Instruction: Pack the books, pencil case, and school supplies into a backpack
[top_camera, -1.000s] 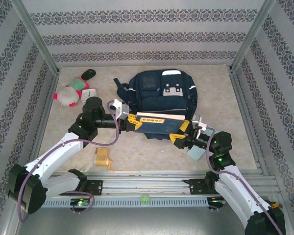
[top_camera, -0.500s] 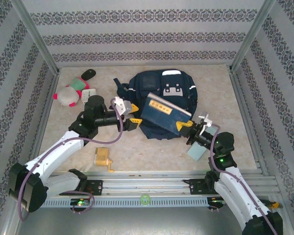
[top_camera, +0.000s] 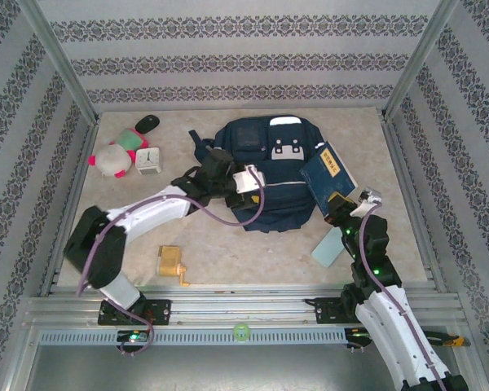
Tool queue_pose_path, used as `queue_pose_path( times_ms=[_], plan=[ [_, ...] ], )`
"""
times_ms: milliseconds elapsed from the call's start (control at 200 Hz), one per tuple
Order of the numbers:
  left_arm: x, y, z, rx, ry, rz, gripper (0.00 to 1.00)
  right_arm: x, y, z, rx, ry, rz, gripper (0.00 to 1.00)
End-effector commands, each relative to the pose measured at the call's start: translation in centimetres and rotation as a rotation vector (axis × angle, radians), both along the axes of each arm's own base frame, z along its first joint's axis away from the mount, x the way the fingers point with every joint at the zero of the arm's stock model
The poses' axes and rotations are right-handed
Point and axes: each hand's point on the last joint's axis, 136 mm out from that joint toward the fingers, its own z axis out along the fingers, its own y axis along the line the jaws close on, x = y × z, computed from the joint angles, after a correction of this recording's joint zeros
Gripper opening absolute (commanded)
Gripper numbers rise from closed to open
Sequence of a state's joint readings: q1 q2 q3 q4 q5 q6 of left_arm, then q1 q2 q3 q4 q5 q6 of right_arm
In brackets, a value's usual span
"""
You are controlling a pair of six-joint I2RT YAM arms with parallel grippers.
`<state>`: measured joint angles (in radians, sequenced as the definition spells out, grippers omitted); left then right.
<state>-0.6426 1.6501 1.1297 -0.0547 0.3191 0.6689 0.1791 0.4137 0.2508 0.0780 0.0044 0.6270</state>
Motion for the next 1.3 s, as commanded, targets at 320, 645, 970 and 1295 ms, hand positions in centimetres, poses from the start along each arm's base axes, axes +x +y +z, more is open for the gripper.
queue_pose_path(
  times_ms=[320,645,970,1295],
  plan=[
    [2.7,-4.5,-4.5,0.060,0.042,-0.121,0.85,-0.3,0.1,2.0,0.003,-0.022,0.009,0.00],
    [4.1,-5.3,-7.6,0.107,0.058,-0.103,0.88,-0.5,0.1,1.3,0.009,-0.003,0.008,0.00],
    [3.4,-4.1,-5.8,0.047,0.021,-0.016,0.06,-0.4,-0.3,0.3,-0.007,0.060,-0.010,0.00],
    [-2.3,0.2,-4.7,0.015,0.182,0.206,0.00,0.3,1.4,3.1,0.041,0.028,0.074,0.00]
  ],
)
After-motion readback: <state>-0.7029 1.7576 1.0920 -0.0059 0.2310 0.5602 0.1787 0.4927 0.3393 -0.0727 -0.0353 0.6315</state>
